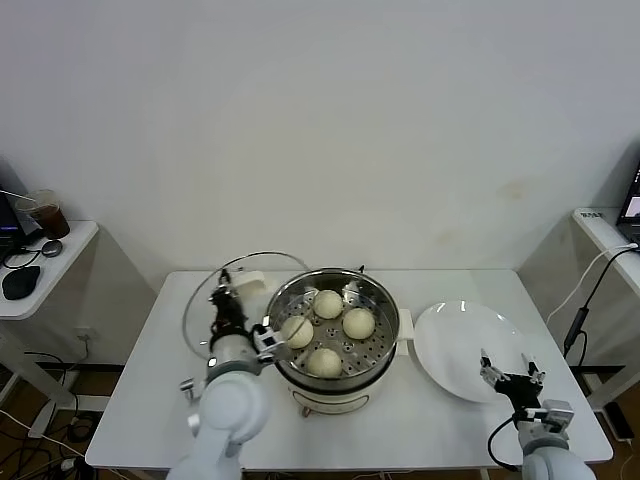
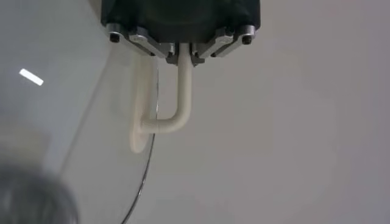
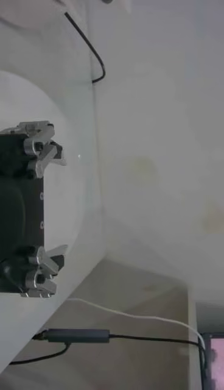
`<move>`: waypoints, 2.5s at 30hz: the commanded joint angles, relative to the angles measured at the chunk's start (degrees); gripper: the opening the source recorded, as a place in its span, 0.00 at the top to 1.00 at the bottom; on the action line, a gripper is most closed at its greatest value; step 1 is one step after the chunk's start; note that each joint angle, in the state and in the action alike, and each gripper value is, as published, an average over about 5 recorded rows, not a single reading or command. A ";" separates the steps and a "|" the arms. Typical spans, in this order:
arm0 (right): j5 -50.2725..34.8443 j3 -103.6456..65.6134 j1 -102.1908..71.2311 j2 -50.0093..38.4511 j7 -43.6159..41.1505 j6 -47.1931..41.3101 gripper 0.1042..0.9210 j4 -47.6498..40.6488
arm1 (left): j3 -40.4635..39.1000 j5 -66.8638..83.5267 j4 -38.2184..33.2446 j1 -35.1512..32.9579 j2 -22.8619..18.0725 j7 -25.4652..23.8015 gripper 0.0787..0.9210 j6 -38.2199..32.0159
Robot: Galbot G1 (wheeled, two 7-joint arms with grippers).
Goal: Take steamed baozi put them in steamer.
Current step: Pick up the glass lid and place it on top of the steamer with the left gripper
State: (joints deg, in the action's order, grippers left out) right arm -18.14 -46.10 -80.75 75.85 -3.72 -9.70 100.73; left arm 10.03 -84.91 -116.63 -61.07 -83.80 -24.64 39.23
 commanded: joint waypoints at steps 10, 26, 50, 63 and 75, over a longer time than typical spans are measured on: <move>0.28 -0.67 -0.44 0.07 -0.06 -0.10 0.12 0.38 | -15.21 1.88 6.52 4.74 -6.14 2.72 0.89 0.37; 0.34 -0.38 -0.05 0.31 -0.14 -0.02 0.12 -0.09 | -15.30 -12.73 14.28 3.59 -6.87 6.07 0.89 0.36; 0.58 -0.34 -0.17 0.88 -0.17 0.31 0.12 -0.49 | -17.11 -14.31 14.47 3.79 -6.70 2.06 0.89 0.33; 0.65 -0.33 -0.14 0.99 -0.17 0.47 0.12 -0.64 | -16.85 -13.87 14.90 3.66 -6.82 2.47 0.89 0.31; 0.75 -0.30 -0.16 1.18 -0.17 0.50 0.12 -0.59 | -16.81 -13.03 15.02 3.23 -6.67 3.60 0.89 0.28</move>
State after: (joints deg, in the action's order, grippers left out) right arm -17.43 -46.42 -80.96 76.95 -3.91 -9.22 100.10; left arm -6.75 -98.33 -101.68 -57.72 -90.57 -21.21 39.53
